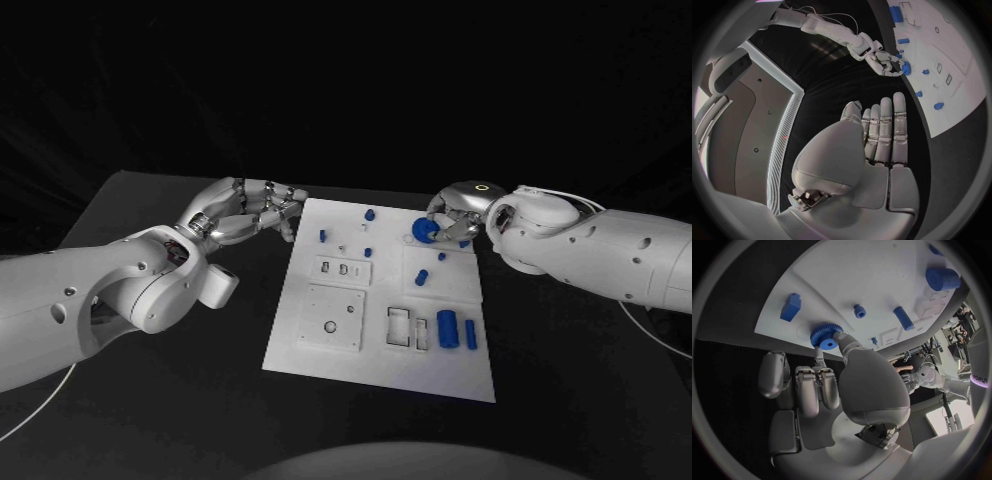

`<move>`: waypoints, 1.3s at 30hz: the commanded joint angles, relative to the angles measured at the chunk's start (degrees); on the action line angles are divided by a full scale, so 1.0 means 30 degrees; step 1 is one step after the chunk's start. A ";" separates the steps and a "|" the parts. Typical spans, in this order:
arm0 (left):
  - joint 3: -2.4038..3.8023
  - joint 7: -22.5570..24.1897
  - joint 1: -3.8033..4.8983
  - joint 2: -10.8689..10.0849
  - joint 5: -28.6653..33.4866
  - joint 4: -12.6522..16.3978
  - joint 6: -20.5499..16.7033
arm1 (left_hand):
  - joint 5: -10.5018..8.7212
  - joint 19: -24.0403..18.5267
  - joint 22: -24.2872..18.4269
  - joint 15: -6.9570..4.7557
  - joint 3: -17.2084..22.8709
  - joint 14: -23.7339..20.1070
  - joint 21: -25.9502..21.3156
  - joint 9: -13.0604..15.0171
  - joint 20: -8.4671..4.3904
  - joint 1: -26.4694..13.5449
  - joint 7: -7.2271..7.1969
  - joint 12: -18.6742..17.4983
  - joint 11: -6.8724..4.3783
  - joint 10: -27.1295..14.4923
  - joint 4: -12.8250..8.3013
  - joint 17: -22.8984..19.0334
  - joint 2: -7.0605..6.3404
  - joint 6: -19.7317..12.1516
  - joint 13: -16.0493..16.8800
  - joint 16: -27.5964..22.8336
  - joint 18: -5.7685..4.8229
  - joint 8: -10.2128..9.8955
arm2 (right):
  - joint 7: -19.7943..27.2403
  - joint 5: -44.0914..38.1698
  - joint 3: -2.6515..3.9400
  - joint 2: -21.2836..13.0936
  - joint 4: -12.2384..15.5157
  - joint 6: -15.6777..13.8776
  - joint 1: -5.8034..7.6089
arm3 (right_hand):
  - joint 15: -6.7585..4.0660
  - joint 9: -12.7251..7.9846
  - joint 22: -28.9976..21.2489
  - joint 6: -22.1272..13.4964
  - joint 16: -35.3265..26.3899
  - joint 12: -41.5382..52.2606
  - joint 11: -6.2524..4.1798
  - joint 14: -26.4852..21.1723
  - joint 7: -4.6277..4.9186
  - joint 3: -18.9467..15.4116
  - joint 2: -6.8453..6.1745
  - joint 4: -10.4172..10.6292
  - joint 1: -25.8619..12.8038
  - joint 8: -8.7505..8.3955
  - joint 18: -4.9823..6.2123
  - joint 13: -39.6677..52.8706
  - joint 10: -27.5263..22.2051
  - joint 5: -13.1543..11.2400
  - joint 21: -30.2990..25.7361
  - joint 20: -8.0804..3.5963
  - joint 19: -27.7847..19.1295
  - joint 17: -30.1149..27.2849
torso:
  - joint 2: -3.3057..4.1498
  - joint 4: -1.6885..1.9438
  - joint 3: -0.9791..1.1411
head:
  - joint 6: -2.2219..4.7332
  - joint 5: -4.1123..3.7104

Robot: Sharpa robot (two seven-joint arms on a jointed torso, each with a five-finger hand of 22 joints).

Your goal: Assemble the parts on the task board

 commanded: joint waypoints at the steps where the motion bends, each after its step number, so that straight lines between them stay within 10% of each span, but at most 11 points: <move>1: 0.0012 0.0046 -0.0005 0.0010 -0.0045 0.0038 0.0256 | 0.0108 -0.0151 -0.0025 0.0059 0.0087 -0.0066 -0.0069 -0.0023 0.0037 0.0201 0.0022 -0.0112 0.0081 -0.0089 0.0007 -0.0017 -0.0042 -0.0023 -0.0029 -0.0132 0.0179 -0.0100 | 0.0168 -0.0078 0.0009 -0.0154 0.0491 -0.0469 0.0186 | -0.0156 0.3147 0.2838 0.0703 0.0066 0.0073 -0.0174 0.2032 -0.0804 -0.0012 0.0048 0.0022 -0.0142 0.0100 -0.0190 0.5029 0.2017 0.0108 0.0085 -0.0094 0.0118 0.5017 | 0.0005 0.0020 -0.0019 | 0.0017 -0.0039; 14: 0.0012 -0.0018 -0.0008 0.0147 -0.0045 -0.0011 0.0323 | 0.0106 -0.0161 -0.0024 0.0066 0.0104 -0.0076 -0.0081 -0.0027 0.0040 0.0213 0.0012 -0.0120 0.0093 -0.0096 0.0012 -0.0029 -0.0053 -0.0049 -0.0036 -0.0148 0.0176 -0.0118 | 0.0278 0.0099 0.0021 0.0705 0.1019 -0.0119 0.0685 | -0.0165 0.3206 0.2846 0.0694 0.0066 0.0073 -0.0184 0.2032 -0.0766 -0.0006 0.0051 0.0039 -0.0164 0.0109 -0.0190 0.5029 0.2017 0.0129 0.0085 -0.0103 0.0129 0.5017 | 0.0001 0.0061 -0.0004 | 0.0017 -0.0096; 39: 0.0012 -0.0051 -0.0015 0.0360 -0.0045 -0.0139 0.0343 | 0.0104 -0.0167 -0.0024 0.0071 0.0114 -0.0078 -0.0089 -0.0027 0.0043 0.0214 0.0008 -0.0123 0.0101 -0.0095 0.0016 -0.0036 -0.0058 -0.0059 -0.0039 -0.0156 0.0174 -0.0126 | 0.0472 0.0404 0.0045 0.4523 -0.1759 0.1740 0.0741 | -0.0182 0.3352 0.2799 0.0394 0.0066 0.0073 -0.0199 0.2032 -0.0622 0.0159 0.0140 -0.0034 -0.0067 -0.0060 -0.0143 0.5029 0.2017 0.0127 -0.0147 -0.0130 -0.0031 0.5017 | 0.0023 0.0046 -0.0026 | 0.0027 -0.0160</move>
